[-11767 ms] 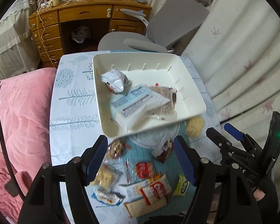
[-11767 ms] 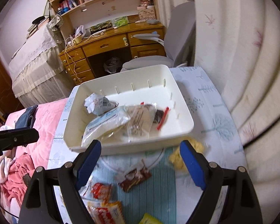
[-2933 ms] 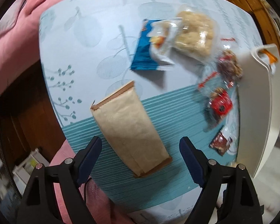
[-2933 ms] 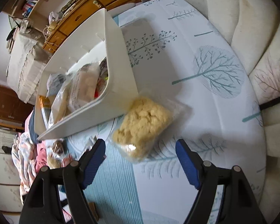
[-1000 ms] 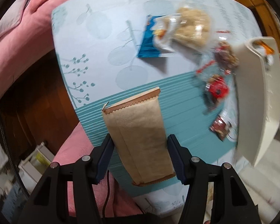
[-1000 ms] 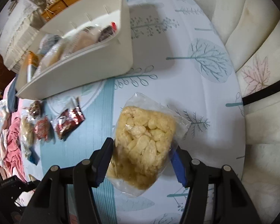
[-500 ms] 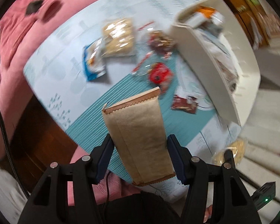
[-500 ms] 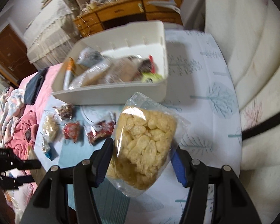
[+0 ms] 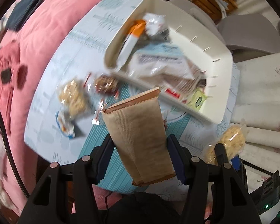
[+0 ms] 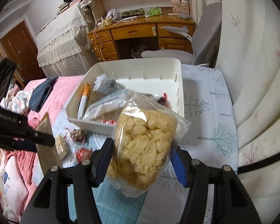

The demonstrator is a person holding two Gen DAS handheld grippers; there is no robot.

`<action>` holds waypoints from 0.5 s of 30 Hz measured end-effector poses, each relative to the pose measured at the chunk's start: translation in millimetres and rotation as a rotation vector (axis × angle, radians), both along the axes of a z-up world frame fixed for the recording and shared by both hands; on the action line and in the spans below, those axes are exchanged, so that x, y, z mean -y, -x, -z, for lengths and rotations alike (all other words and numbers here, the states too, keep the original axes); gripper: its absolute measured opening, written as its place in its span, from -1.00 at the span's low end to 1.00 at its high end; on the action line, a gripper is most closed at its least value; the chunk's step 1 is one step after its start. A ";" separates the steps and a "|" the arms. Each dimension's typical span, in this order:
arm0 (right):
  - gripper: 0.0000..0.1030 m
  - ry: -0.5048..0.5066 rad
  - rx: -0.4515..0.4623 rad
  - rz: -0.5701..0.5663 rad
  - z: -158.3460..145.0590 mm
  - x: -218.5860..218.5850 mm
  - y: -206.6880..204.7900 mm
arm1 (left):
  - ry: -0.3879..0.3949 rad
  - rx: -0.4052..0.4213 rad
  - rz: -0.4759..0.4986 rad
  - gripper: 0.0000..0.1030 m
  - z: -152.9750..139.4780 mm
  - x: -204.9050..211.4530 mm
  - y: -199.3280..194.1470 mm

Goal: Organize snacks
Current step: 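Lift both bags into the white tray and open both grippers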

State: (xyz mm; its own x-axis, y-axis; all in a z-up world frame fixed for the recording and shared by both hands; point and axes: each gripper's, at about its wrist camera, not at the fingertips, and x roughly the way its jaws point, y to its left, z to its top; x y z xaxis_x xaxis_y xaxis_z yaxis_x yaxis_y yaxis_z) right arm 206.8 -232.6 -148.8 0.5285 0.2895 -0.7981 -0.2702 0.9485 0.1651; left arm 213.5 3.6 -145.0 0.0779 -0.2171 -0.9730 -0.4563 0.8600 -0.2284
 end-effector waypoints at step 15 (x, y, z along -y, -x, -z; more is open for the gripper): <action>0.16 0.021 0.034 0.120 -3.2 -1.9 -53.4 | -0.010 0.014 0.152 0.11 1.2 4.3 -112.9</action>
State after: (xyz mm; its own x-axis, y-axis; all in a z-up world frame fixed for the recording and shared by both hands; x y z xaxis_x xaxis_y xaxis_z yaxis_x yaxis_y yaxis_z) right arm 260.2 -230.7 -145.5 0.5849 0.2058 -0.7845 -0.1591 0.9776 0.1378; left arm 326.4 -0.7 -146.2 0.0585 -0.2177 -0.9743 -0.3174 0.9212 -0.2249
